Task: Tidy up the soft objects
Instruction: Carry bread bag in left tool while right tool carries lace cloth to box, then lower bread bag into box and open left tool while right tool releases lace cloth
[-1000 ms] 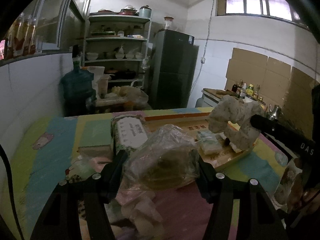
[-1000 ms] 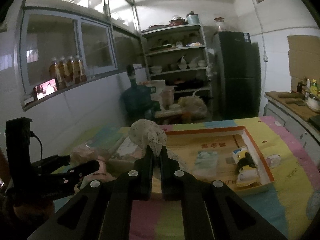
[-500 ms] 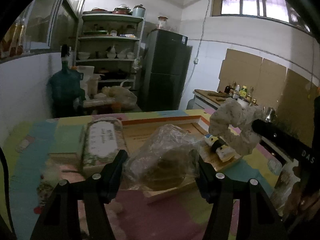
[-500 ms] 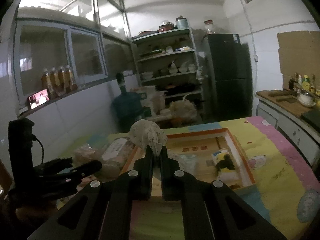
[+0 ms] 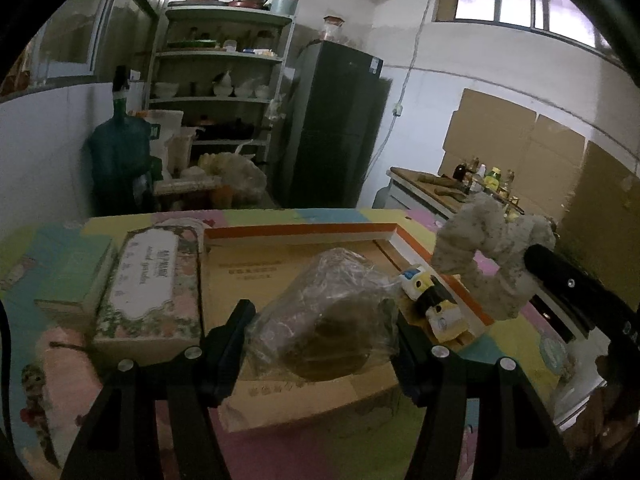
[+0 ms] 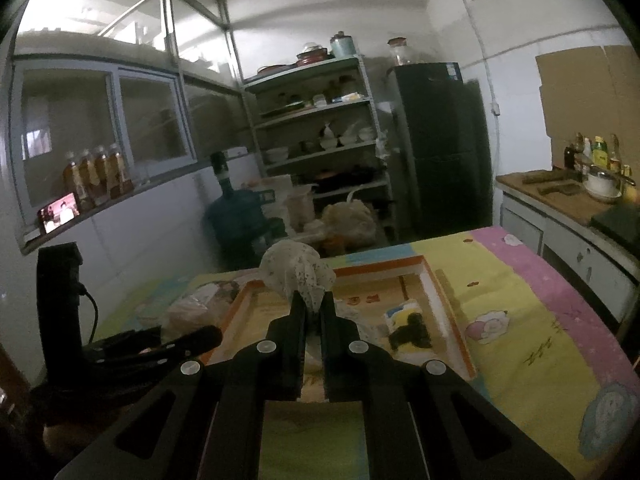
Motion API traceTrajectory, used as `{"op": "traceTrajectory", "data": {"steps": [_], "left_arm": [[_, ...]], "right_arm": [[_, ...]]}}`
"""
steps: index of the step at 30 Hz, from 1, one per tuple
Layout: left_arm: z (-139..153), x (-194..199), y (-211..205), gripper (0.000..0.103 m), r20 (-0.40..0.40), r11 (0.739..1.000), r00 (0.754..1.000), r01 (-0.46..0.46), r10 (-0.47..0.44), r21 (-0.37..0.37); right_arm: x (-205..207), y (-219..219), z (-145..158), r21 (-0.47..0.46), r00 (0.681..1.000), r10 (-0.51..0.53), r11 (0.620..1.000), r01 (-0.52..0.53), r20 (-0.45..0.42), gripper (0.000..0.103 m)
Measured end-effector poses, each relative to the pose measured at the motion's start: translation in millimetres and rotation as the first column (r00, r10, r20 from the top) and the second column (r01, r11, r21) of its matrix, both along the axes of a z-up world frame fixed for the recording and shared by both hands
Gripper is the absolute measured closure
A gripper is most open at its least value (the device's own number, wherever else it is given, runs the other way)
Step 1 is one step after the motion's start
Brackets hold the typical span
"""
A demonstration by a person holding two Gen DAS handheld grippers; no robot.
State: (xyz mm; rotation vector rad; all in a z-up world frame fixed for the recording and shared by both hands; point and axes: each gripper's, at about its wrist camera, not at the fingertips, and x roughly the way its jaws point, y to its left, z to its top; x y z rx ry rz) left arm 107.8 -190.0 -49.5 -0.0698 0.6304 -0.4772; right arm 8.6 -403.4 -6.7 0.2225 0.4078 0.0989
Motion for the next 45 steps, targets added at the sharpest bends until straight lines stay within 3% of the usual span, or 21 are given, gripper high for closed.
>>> {"op": "traceTrajectory", "data": {"steps": [16,30,41,45], "left_arm": [[-17.7,38.2,-30.6,0.040,-0.051,0.994,0.994,-0.096,0.098,0.041],[-36.7,67.9,-42.6,0.040,-0.089,0.985,0.984,-0.145,0.153,0.091],[-52.4,78.4,-43.0,0.039,-0.153,0.985,0.976,-0.141,0.155,0.101],[-55.1,80.8,-44.6,0.038,-0.156,0.978,0.971,-0.157,0.178,0.140]], "right_arm": [[38.9,-33.4,-23.9,0.112,0.998,0.058,0.992,-0.056,-0.016,0.097],[72.5,-40.0,-46.8,0.102,0.996,0.053,0.994,-0.045,-0.073,0.097],[94.4,-35.1,-68.3,0.136,0.978,0.121,0.986,-0.099,-0.169,0.094],[97.9,-35.4,-74.0,0.162,0.971,0.148,0.980,-0.117,-0.189,0.092]]}}
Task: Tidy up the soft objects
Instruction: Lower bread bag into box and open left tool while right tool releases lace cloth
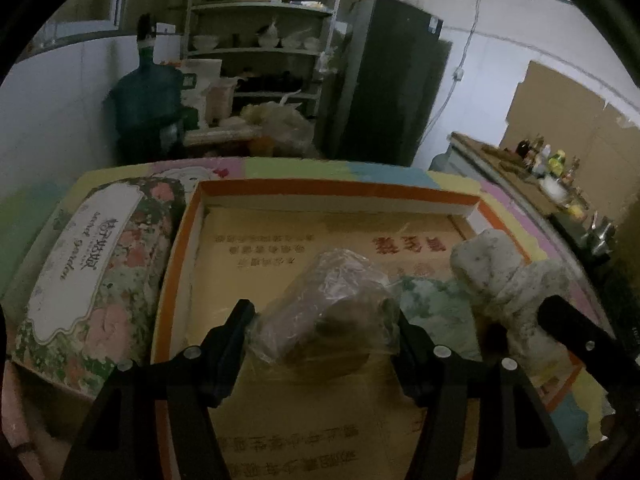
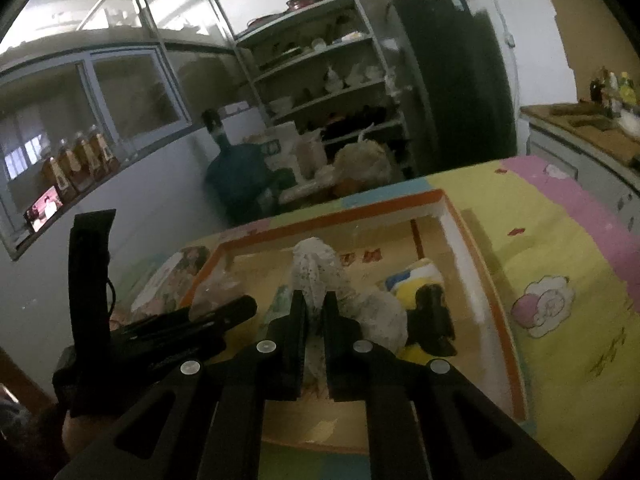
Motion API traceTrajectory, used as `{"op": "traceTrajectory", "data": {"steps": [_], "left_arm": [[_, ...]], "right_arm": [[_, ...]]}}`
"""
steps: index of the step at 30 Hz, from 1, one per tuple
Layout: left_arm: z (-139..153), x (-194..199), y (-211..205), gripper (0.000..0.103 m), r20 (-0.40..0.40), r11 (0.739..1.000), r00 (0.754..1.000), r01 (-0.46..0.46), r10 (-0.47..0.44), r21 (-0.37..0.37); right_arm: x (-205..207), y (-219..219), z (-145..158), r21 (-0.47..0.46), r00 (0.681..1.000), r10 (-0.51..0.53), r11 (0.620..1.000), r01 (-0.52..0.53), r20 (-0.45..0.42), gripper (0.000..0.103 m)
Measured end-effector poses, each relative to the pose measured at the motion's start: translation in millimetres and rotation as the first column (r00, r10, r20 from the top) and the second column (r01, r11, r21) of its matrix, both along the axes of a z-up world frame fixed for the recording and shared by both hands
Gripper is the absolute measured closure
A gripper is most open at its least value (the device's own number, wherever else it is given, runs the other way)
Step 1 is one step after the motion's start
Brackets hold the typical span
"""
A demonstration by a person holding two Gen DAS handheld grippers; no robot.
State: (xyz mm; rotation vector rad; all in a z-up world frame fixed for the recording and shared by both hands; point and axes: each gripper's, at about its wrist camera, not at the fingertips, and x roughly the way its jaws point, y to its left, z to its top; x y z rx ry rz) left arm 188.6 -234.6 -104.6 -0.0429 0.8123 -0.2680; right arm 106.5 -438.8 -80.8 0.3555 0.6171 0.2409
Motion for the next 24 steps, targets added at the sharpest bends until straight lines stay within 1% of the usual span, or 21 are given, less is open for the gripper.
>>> {"op": "traceTrajectory", "data": {"steps": [4,6,8,16,19,24], "left_arm": [[-2.1,-0.6,-2.6,0.037,0.000,1.000,1.000,0.005,-0.005,0.013],[-1.9,-1.1,-1.7,0.036,0.001,1.000,1.000,0.010,-0.010,0.012],[-1.0,-2.5,-1.6,0.035,0.006,1.000,1.000,0.014,-0.014,0.012],[7.9,-18.5,-7.8,0.018,0.055,0.998,0.998,0.035,-0.037,0.051],[12.9,-23.7,-6.3,0.018,0.072,0.998,0.997,0.034,-0.038,0.054],[20.8,-32.9,-2.3,0.018,0.087,0.998,0.995,0.045,-0.048,0.037]], "right_arm": [[0.2,-2.6,-1.5,0.016,1.000,0.004,1.000,-0.004,-0.006,0.076],[-0.2,-2.3,-1.8,0.022,1.000,0.007,1.000,-0.007,-0.004,0.071],[-1.5,-2.9,-1.4,0.026,1.000,0.009,1.000,-0.009,0.002,0.062],[-20.6,-9.6,6.4,0.059,0.997,0.012,0.998,-0.017,0.070,0.054],[-28.6,-12.6,9.4,0.076,0.996,0.008,0.997,-0.015,0.091,0.050],[-37.7,-16.6,13.4,0.111,0.995,-0.003,0.994,-0.008,0.103,0.049]]}}
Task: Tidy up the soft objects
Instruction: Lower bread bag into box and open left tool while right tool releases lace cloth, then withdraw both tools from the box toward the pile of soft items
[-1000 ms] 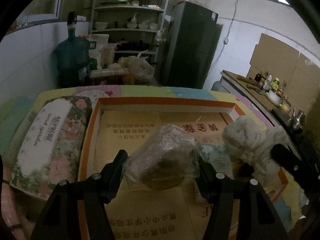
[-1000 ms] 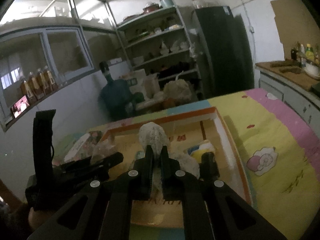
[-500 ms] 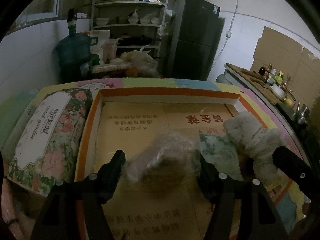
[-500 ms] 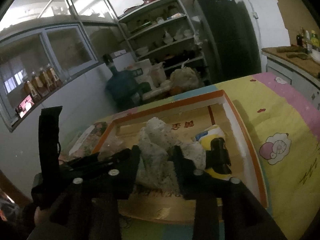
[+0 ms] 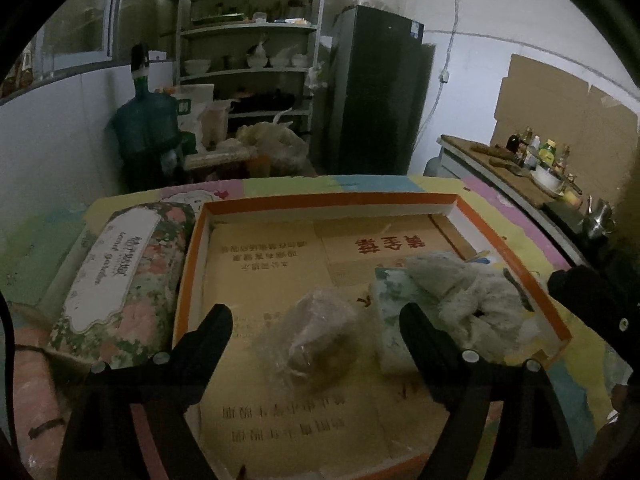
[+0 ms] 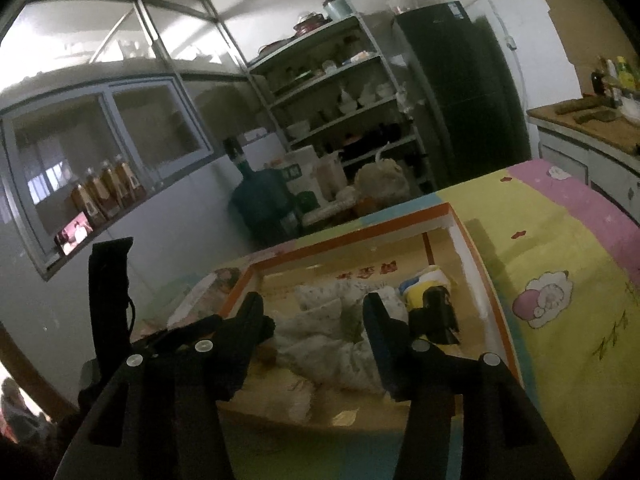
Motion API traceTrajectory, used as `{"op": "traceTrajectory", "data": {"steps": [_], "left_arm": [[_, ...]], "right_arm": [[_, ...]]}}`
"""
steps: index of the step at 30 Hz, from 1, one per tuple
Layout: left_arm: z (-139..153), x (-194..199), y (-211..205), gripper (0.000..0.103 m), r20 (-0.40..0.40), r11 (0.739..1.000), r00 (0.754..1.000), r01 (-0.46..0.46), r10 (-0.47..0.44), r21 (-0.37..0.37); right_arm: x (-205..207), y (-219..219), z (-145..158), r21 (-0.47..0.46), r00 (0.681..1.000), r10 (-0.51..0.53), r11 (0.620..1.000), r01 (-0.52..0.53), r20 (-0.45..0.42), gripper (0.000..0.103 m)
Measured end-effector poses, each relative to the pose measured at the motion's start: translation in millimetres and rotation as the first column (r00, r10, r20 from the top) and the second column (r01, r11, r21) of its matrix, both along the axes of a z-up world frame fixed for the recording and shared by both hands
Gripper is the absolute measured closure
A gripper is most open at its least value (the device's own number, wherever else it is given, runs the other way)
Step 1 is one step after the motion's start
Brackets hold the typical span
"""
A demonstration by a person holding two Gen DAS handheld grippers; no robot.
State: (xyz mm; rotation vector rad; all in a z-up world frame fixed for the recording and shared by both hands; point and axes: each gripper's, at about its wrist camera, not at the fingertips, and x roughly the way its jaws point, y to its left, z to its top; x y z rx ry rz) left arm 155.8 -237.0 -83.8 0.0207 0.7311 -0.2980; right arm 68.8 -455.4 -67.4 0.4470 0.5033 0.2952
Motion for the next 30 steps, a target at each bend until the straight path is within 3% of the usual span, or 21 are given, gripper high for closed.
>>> {"op": "traceTrajectory", "data": {"steps": [7,13,21,30], "left_arm": [[15.5,-22.1,9.5,0.018,0.036,1.000,0.999,0.024,-0.024,-0.004],[29.7,-44.6,21.0,0.018,0.066,0.998,0.996,0.057,-0.057,0.004],[41.7,-67.1,46.3,0.018,0.137,0.999,0.990,0.015,-0.020,0.039],[52.4,-82.1,107.3,0.018,0.176,0.997,0.982,-0.071,0.068,0.013]], "right_arm": [[-16.0,-3.2,7.4,0.031,1.000,-0.022,0.999,0.021,0.022,0.047],[-31.9,5.7,19.0,0.029,0.995,-0.057,0.998,0.055,0.076,0.035],[-35.0,33.4,23.7,-0.010,0.997,-0.045,0.999,0.046,0.057,0.025],[-36.4,80.0,31.2,-0.038,0.998,0.016,0.999,-0.013,0.067,0.025]]}}
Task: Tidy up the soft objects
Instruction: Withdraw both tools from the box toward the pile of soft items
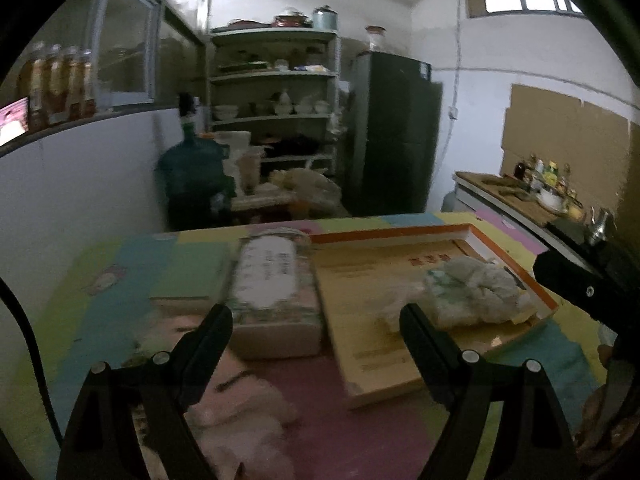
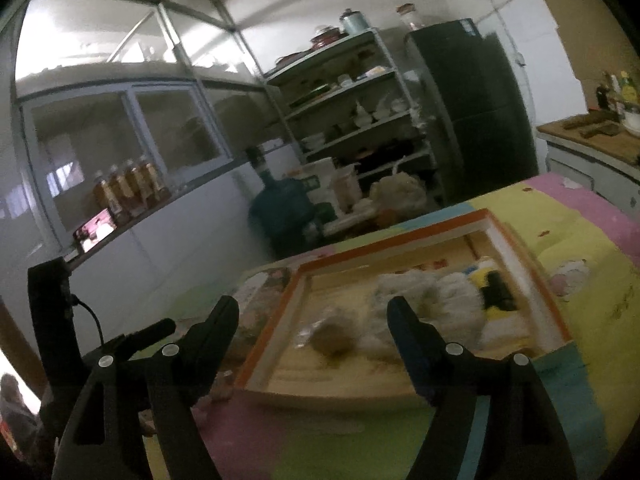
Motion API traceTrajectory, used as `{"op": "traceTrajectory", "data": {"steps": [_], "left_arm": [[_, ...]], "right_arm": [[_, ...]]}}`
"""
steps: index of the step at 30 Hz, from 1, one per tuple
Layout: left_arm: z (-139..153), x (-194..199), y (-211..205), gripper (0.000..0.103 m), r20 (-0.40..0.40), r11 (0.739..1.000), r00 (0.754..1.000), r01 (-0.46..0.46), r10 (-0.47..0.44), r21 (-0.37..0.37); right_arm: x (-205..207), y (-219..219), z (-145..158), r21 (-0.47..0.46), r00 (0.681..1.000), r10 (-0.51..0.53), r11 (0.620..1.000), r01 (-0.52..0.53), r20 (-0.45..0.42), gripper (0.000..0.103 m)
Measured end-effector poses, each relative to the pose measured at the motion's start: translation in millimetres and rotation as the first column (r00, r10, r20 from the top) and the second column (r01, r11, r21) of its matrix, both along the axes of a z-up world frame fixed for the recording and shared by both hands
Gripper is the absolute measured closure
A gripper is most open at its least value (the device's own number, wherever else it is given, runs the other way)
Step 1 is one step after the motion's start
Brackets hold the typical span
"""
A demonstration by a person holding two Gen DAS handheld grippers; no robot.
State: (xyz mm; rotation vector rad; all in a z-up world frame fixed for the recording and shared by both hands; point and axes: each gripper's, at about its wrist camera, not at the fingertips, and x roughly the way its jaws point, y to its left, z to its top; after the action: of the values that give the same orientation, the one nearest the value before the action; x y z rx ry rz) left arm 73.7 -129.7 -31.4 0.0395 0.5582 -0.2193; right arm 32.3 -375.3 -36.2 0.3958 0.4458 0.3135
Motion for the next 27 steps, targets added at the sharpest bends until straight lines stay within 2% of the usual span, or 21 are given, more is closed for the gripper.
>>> {"op": "traceTrajectory", "data": {"steps": [10,17,27], "left_arm": [[4.4,-13.7,62.1,0.018,0.016,0.996,0.996,-0.082,0.083,-0.033],[0.9,-20.2,102.6,0.014,0.015,0.987,0.989,-0.145,0.146,-0.072],[-8.7,-24.9,147.8,0.014,-0.003,0.976,0.981,-0.191,0.192,-0.104]], "right_arm": [[0.4,51.7,10.8,-0.023,0.998,0.056,0.998,-0.055,0.031,0.025],[3.1,88.6,16.7,-0.052,0.994,0.103,0.993,-0.101,0.033,0.025],[7.2,131.9,16.4,-0.095,0.987,0.162,0.982,-0.160,0.013,0.025]]}}
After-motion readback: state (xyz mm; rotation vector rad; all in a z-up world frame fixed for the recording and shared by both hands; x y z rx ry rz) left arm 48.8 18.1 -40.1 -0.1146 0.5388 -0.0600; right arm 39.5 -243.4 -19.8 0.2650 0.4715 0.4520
